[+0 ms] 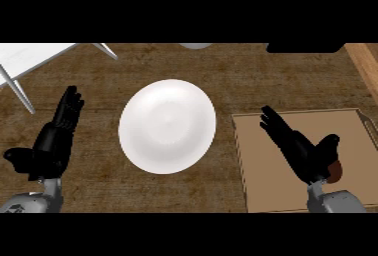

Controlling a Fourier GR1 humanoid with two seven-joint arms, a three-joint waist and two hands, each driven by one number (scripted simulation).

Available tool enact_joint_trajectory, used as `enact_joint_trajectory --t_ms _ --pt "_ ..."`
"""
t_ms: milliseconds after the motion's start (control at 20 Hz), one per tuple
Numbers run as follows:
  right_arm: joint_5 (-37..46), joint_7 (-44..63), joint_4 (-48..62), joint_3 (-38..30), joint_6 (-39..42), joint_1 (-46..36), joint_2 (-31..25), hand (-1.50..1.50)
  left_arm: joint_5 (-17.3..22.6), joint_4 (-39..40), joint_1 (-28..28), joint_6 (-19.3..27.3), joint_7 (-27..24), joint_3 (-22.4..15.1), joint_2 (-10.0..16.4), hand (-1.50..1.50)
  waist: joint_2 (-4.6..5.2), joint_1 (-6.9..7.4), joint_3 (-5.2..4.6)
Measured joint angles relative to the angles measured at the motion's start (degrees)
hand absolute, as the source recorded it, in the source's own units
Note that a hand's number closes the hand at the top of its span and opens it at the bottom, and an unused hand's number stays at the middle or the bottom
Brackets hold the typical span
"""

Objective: Pick the cupcake from the tray and place it in the plate

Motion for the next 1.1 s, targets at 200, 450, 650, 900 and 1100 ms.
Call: enact_joint_trajectory --t_ms 200,450,650,900,1100 --pt "2.2 -3.1 -1.1 0.9 2.1 -3.5 0.1 1.50 -0.3 0.3 -2.9 -1.5 0.9 0.0 0.8 0.00 -1.18 0.37 0.48" --pt "17.9 -4.5 -2.4 4.2 0.5 -8.9 -8.5 1.50 0.1 -0.7 -5.9 -3.5 2.2 0.2 2.6 0.00 -2.54 0.17 -0.05" --pt "28.8 -7.4 -0.1 7.0 -12.3 -4.3 -4.2 -1.50 2.0 -0.6 -7.4 -6.0 2.8 1.5 4.1 0.00 -2.16 0.02 0.45" --pt "26.6 -20.7 1.0 4.3 -20.3 3.2 1.9 -1.50 4.0 -0.6 -8.7 -8.4 4.0 3.3 5.4 0.00 -1.98 -0.05 0.73" --pt "25.5 -27.2 -2.1 1.2 -21.9 7.1 1.7 -1.50 4.3 -0.7 -8.6 -9.8 4.4 4.3 5.7 0.00 -1.99 0.09 0.74"
